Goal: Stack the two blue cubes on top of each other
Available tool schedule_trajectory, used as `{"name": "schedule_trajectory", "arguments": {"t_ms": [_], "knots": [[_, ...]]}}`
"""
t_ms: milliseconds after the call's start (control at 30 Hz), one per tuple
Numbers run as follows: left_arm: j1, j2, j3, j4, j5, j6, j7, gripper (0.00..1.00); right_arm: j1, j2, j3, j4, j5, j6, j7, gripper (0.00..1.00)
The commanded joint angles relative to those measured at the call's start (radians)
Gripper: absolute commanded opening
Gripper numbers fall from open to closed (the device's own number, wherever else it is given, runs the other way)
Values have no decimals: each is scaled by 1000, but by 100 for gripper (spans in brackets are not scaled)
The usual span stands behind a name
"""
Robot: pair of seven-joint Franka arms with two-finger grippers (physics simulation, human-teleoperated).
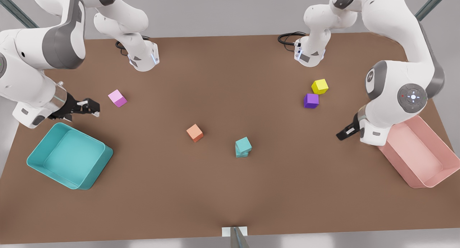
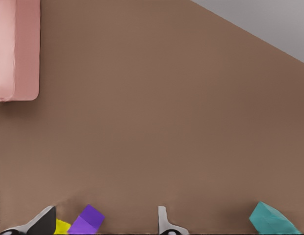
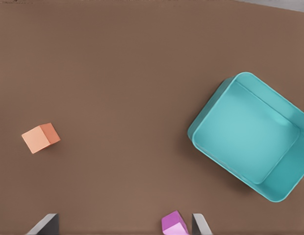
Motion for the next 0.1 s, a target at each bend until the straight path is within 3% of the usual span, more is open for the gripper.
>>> {"name": "schedule_trajectory", "arguments": {"t_ms": [0, 67], "knots": [[12, -26, 18, 9, -8, -318, 656, 100, -2, -8, 0, -1, -2, 1, -10, 100], [8, -26, 22, 9, -9, -318, 656, 100, -2, -13, 1, -3, -2, 1, -10, 100]]}}
